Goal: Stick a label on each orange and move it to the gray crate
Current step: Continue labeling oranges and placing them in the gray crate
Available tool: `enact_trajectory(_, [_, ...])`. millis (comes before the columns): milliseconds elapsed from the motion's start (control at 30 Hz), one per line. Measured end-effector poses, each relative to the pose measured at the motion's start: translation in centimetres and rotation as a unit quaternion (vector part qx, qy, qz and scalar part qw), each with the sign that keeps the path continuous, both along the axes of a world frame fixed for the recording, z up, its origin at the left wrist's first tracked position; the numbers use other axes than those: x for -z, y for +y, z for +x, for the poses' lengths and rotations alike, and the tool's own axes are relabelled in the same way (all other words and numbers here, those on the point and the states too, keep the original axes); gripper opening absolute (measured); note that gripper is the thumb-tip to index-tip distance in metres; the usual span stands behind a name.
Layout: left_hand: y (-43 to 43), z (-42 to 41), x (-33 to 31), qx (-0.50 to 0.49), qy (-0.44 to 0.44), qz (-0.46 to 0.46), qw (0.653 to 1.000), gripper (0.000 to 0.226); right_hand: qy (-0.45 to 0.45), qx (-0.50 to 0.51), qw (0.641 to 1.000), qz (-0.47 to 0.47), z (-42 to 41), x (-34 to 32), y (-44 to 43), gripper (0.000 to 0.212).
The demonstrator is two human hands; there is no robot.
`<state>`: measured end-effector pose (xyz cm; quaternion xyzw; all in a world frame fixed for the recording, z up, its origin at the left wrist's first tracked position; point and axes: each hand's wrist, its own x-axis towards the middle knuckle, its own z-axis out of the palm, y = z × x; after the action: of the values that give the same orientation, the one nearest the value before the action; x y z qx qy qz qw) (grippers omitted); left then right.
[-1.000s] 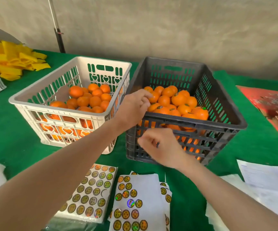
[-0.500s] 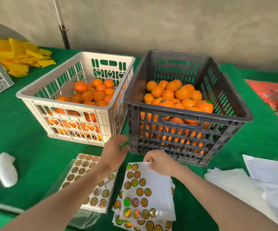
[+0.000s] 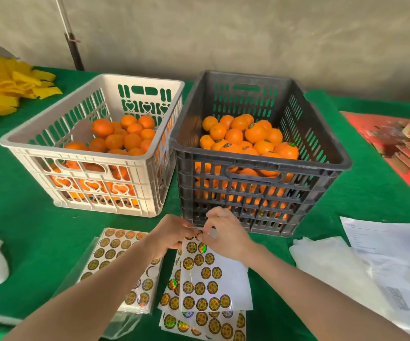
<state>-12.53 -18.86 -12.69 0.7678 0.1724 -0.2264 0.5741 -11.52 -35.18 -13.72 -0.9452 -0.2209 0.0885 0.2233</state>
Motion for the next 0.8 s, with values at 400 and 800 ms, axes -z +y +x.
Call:
enact_trajectory(400, [1.3,0.5,0.5,0.058,0.044,-0.078,0.994,0.008,0.032,0.061,0.993,0.099,-0.2,-0.2,0.5,0.013])
enact_trajectory(800, [1.8,1.2,0.7,0.222,-0.066,0.105,0.967,0.03,-0.149,0.009,0.954,0.259,-2.1,-2.6,1.3,0.005])
